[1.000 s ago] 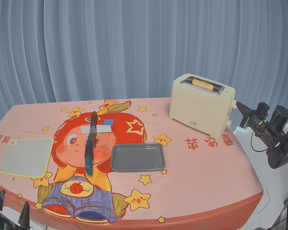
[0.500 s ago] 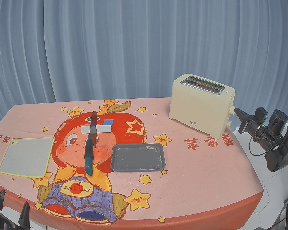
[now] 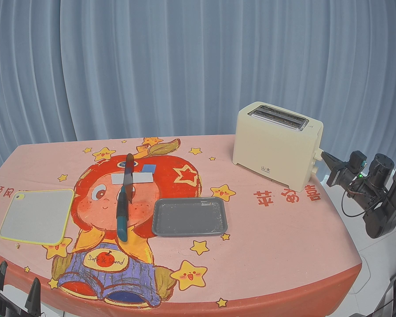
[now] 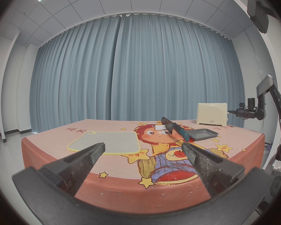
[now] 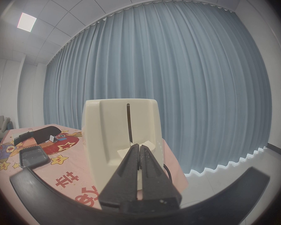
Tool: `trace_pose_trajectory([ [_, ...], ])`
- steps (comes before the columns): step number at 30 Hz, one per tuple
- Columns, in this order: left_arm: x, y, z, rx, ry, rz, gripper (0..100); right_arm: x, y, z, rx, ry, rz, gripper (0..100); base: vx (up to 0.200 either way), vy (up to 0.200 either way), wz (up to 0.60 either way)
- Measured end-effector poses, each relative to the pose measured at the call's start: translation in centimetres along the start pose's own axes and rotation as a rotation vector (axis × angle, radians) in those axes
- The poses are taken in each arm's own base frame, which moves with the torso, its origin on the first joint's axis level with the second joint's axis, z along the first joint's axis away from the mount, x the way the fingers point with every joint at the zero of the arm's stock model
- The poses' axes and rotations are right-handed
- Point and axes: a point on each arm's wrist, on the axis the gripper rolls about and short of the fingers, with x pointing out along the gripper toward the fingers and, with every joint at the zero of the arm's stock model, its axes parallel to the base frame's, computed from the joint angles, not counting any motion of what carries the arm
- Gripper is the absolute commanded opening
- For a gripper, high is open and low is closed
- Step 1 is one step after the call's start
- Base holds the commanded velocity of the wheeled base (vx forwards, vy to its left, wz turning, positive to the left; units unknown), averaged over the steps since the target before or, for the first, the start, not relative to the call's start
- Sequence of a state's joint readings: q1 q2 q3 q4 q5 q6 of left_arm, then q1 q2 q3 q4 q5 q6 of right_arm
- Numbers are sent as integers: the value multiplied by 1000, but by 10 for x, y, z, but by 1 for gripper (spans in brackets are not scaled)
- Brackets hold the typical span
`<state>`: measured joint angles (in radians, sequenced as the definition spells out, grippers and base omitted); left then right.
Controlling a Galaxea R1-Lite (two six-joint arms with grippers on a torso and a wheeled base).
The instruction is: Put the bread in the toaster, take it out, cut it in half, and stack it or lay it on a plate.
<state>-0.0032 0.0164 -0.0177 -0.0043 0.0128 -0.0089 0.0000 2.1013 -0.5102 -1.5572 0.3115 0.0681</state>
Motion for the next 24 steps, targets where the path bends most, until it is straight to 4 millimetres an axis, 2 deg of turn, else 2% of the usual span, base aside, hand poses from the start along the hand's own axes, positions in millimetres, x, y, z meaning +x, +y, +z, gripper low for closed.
trace_pose_trajectory([
  [13,0,0,0,0,0,0,100,0,0,-3,5,12,0,0,0,0,0],
  [24,0,0,0,0,0,0,100,-4,4,13,-1,-29,9,0,0,0,0],
])
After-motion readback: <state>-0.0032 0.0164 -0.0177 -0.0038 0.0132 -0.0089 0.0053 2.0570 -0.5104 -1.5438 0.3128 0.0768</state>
